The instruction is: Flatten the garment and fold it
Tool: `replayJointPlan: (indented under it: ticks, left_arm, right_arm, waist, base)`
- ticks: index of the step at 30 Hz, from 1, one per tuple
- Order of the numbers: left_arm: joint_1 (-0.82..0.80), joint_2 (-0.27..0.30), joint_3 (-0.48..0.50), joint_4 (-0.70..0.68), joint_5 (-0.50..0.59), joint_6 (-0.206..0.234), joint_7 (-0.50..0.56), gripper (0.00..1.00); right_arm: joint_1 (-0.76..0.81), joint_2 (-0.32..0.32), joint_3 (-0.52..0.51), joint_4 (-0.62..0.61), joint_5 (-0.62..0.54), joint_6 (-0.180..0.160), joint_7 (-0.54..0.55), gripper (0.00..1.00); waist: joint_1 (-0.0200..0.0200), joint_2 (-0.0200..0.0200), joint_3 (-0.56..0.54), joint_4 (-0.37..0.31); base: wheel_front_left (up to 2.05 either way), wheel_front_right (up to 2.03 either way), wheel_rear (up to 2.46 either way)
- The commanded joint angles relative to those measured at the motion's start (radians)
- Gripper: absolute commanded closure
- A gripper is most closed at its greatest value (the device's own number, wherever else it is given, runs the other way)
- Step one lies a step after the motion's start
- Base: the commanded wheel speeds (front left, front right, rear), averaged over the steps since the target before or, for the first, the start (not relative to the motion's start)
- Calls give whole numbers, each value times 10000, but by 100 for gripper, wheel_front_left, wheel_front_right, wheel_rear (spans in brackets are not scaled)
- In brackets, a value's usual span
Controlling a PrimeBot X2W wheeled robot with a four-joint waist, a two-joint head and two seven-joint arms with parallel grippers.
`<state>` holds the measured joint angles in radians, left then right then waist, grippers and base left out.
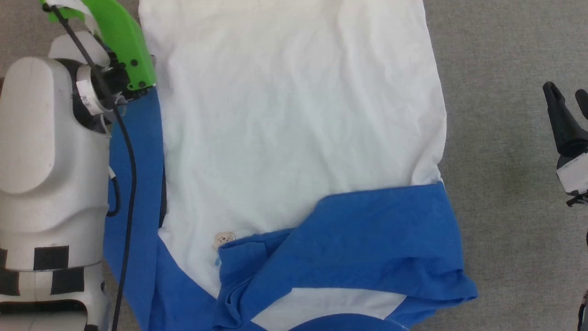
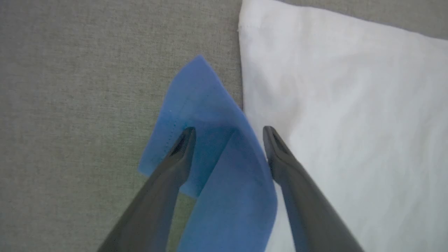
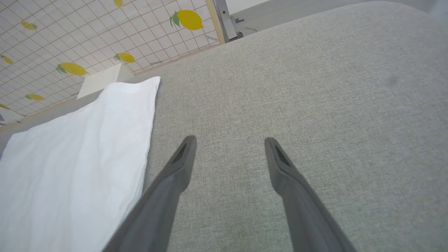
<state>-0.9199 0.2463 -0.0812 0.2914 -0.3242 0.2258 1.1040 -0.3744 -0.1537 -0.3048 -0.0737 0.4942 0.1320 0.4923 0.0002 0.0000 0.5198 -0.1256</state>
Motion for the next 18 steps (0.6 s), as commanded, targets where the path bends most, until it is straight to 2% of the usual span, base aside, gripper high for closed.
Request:
replayJointPlan:
  ticks: [1,2,9,15,18]
  left_arm:
    - [147,171,-41,-81,239,40,-172,84]
    - [181,198,-49,-112,269,43,-275,100]
    - [272,13,185,-225,-142,-123,-1088,100]
    - [425,-312,901,-236,-947,-216,-2118,100]
    - [694,-431,1168,-406,-1343,-493,-2679,100]
  right_arm:
    - [-175,-31,47,23,83,-13,-51,0]
    - [-184,-42,75,26,94,-13,-42,0]
    - [-169,-84,119,132,114,-13,-10,0]
    - [-84,-118,154,314,49,-13,33,0]
    - [21,-123,144,420,-7,-13,54,0]
  waist:
    - [-2,0,46,2]
    - [-2,0,48,22]
    - [-2,0,-122,229]
    - [-2,0,-706,528]
    - [-2,0,-1219,761]
  base:
    - [0,0,0]
    - [0,0,0]
    - [0,0,0]
    - [0,0,0]
    - [0,0,0]
